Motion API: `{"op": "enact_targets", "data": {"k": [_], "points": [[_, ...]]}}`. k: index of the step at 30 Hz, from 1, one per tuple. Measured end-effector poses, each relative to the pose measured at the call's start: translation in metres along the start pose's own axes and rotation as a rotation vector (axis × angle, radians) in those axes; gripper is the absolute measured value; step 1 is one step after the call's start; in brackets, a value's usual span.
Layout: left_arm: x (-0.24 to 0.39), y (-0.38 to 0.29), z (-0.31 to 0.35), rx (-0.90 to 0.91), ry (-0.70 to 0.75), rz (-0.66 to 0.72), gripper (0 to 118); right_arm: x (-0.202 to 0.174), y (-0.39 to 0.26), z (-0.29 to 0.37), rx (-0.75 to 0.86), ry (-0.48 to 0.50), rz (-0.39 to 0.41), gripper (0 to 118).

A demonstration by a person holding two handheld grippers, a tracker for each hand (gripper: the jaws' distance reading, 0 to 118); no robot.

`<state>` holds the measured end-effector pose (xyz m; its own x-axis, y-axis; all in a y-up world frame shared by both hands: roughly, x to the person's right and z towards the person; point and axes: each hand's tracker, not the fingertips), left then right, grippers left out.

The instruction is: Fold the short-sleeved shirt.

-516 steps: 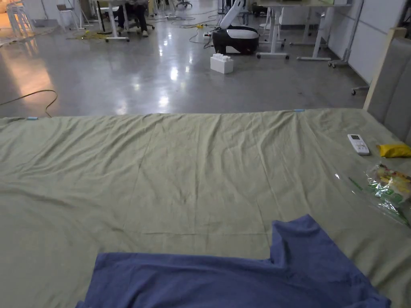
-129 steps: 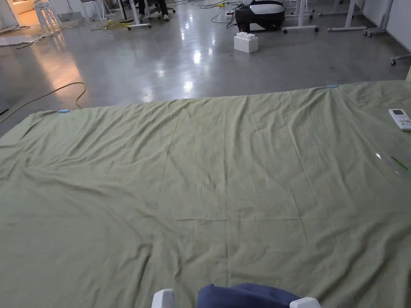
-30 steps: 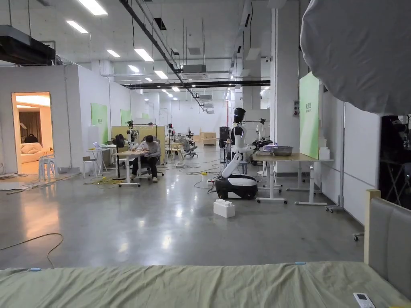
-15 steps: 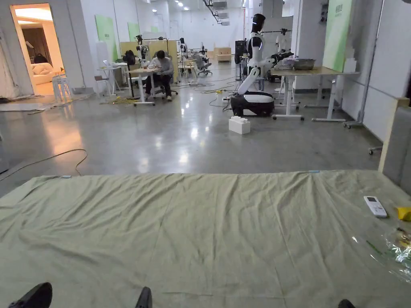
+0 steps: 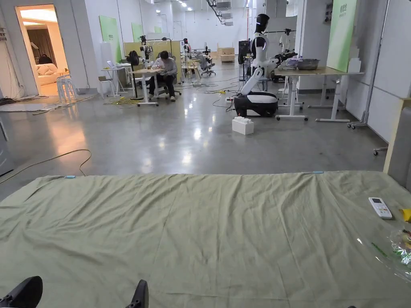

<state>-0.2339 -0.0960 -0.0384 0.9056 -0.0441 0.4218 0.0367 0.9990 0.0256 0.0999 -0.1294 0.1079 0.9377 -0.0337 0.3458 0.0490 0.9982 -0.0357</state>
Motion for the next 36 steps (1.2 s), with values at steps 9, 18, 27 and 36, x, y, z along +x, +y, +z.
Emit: {"op": "enact_targets", "data": {"k": [9, 18, 27, 36], "points": [[-0.003, 0.000, 0.002, -0.009, 0.013, -0.002, 118, 0.002, -0.001, 0.002, -0.004, 0.004, -0.010, 118], [-0.013, 0.003, 0.003, -0.017, 0.082, -0.010, 118, 0.001, -0.001, 0.002, -0.006, -0.003, 0.007, 118], [-0.019, 0.000, 0.003, -0.027, 0.087, 0.055, 118, 0.002, 0.002, -0.004, -0.036, 0.024, -0.057, 118], [-0.009, -0.001, 0.002, -0.046, 0.034, 0.032, 118, 0.000, 0.020, -0.007, -0.116, -0.080, -0.201, 118]]}}
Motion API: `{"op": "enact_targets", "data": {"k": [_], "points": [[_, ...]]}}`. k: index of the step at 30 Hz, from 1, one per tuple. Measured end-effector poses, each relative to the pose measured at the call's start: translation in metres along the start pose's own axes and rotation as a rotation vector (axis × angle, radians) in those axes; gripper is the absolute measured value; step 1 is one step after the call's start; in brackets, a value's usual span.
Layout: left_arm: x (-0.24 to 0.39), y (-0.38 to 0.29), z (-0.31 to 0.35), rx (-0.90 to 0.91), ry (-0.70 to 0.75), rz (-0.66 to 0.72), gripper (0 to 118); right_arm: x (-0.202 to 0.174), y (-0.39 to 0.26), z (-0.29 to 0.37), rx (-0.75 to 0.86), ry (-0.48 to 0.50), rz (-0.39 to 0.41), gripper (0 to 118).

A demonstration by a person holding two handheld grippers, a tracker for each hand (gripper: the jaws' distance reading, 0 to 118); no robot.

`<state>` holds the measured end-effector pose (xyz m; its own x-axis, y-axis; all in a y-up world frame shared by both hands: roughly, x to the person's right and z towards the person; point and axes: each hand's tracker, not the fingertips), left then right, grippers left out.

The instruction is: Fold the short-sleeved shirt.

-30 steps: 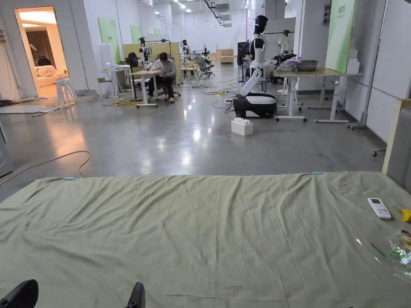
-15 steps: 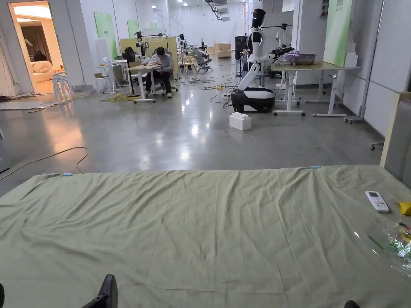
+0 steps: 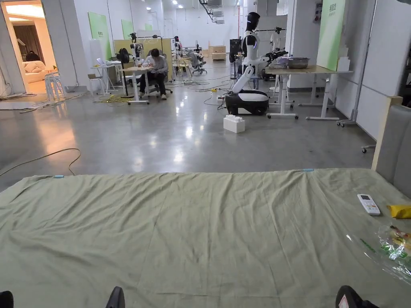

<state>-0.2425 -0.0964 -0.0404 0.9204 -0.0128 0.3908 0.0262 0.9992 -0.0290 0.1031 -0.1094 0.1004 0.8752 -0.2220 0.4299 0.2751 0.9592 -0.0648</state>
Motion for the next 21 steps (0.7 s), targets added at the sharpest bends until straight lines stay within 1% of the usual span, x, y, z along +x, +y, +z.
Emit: {"op": "enact_targets", "data": {"k": [2, 8, 11, 14, 16, 20, 21], "points": [[0.002, 0.000, 0.000, 0.002, -0.011, -0.010, 118, 0.002, -0.001, 0.002, 0.024, 0.001, 0.026, 118], [0.005, 0.000, -0.001, -0.009, -0.027, -0.005, 118, 0.001, 0.004, 0.006, -0.002, -0.012, 0.020, 118], [0.005, -0.001, -0.001, -0.013, -0.034, -0.006, 118, -0.007, 0.007, 0.007, -0.048, -0.070, 0.023, 118], [0.007, 0.000, -0.001, -0.015, -0.041, -0.011, 118, -0.014, 0.012, 0.010, -0.071, -0.097, -0.001, 118], [0.008, 0.000, 0.000, -0.015, -0.047, -0.009, 118, -0.018, 0.014, 0.013, -0.070, -0.095, 0.005, 118], [0.011, 0.001, 0.000, -0.015, -0.066, -0.010, 118, -0.023, 0.016, 0.016, -0.043, -0.077, 0.049, 118], [0.011, 0.001, 0.000, -0.016, -0.069, -0.012, 118, -0.022, 0.016, 0.015, -0.044, -0.077, 0.050, 118]]}}
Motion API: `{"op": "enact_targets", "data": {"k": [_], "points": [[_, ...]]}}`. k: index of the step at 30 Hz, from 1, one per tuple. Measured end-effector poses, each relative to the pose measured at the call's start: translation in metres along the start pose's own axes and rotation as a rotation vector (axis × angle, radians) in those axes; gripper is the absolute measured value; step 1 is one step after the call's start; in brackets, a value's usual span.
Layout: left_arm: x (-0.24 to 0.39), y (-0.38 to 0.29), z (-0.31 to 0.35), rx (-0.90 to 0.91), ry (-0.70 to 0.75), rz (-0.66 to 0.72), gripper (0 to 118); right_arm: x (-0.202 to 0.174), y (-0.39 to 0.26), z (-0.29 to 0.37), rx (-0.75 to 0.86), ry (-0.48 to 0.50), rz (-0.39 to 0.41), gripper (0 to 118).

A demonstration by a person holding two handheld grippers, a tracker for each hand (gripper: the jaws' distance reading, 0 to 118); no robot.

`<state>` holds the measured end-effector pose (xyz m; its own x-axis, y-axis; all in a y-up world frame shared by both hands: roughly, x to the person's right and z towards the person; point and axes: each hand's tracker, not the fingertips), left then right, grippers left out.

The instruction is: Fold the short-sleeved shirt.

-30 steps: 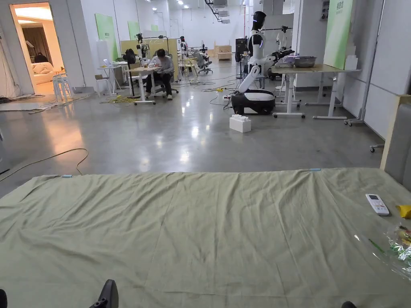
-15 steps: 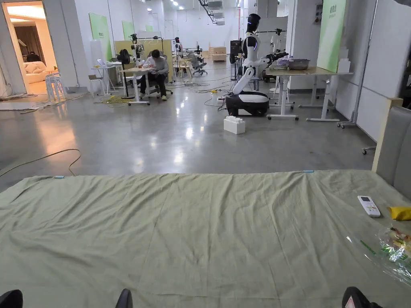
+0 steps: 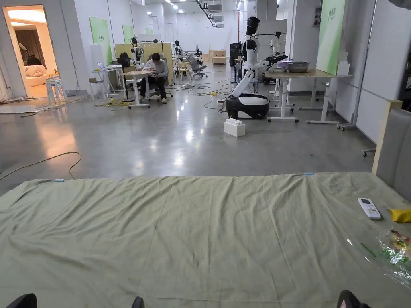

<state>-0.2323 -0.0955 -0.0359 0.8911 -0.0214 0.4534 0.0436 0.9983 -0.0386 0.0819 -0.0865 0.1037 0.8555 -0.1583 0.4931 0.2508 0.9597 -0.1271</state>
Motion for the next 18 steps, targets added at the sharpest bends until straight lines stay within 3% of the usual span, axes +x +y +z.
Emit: {"op": "enact_targets", "data": {"k": [5, 18], "points": [[0.0026, -0.0008, -0.0009, -0.005, -0.011, -0.007, 118, 0.0030, -0.0008, -0.0013, -0.027, -0.008, -0.027, 118], [0.0053, -0.0020, -0.0023, -0.019, -0.027, -0.009, 118, 0.0037, -0.0021, -0.0066, -0.035, -0.055, 0.007, 118]]}}
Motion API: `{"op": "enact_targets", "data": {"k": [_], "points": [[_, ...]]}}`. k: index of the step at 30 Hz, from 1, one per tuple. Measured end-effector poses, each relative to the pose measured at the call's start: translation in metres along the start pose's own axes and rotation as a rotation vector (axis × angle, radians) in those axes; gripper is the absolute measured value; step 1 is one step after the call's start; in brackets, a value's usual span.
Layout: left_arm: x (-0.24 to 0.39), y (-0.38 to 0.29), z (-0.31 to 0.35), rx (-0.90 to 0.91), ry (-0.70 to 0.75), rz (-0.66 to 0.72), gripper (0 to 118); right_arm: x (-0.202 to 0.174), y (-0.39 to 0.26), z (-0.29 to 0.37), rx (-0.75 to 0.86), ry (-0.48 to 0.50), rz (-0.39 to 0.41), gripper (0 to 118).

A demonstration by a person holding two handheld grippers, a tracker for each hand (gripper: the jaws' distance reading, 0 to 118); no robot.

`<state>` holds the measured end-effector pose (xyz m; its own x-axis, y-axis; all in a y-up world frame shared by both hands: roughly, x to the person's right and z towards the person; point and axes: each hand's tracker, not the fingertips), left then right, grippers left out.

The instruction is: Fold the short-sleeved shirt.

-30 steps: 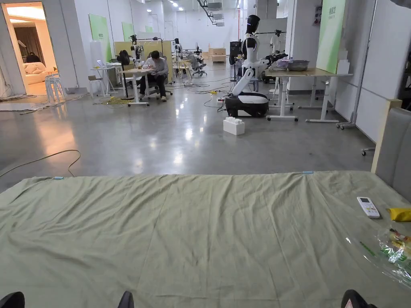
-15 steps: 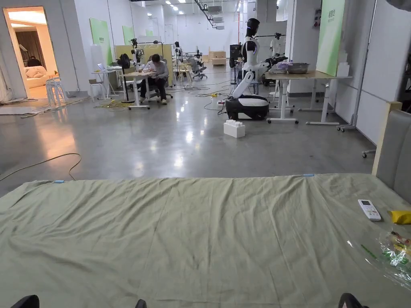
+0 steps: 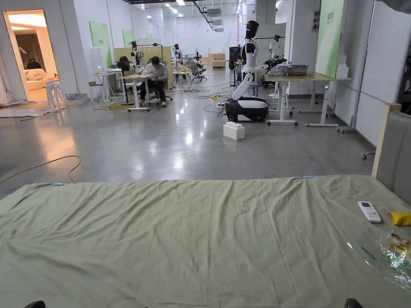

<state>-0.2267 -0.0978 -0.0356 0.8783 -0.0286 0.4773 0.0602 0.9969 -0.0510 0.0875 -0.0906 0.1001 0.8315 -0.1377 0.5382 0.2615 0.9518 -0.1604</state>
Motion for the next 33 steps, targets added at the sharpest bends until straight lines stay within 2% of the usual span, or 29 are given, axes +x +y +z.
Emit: {"op": "enact_targets", "data": {"k": [8, 14, 20, 23, 27, 28, 29, 32, 33], "points": [[0.001, 0.000, 0.000, 0.002, -0.005, 0.000, 118, 0.001, -0.001, -0.004, -0.025, 0.000, -0.019, 118], [0.001, -0.001, 0.000, -0.002, -0.005, 0.003, 118, 0.001, -0.001, -0.004, -0.014, -0.014, 0.012, 118], [0.001, -0.002, -0.001, -0.007, -0.010, -0.002, 118, 0.001, -0.002, -0.006, -0.015, -0.007, 0.004, 118], [0.001, -0.002, -0.001, -0.007, -0.009, -0.003, 118, 0.003, -0.002, -0.007, -0.025, 0.000, -0.033, 118], [0.001, -0.001, 0.000, -0.005, -0.009, -0.002, 118, 0.005, -0.003, -0.005, 0.004, -0.051, -0.083, 118], [0.001, 0.000, 0.000, -0.005, -0.011, -0.003, 118, 0.009, -0.002, -0.005, 0.008, -0.038, -0.096, 118], [0.001, 0.001, 0.001, -0.002, -0.013, -0.004, 118, 0.016, -0.004, -0.007, 0.031, 0.034, -0.119, 118], [0.003, 0.003, 0.003, 0.014, -0.012, -0.002, 118, 0.037, -0.009, -0.012, 0.122, 0.294, -0.071, 118], [0.004, 0.003, 0.003, 0.016, -0.013, -0.004, 118, 0.039, -0.010, -0.012, 0.130, 0.319, -0.070, 118]]}}
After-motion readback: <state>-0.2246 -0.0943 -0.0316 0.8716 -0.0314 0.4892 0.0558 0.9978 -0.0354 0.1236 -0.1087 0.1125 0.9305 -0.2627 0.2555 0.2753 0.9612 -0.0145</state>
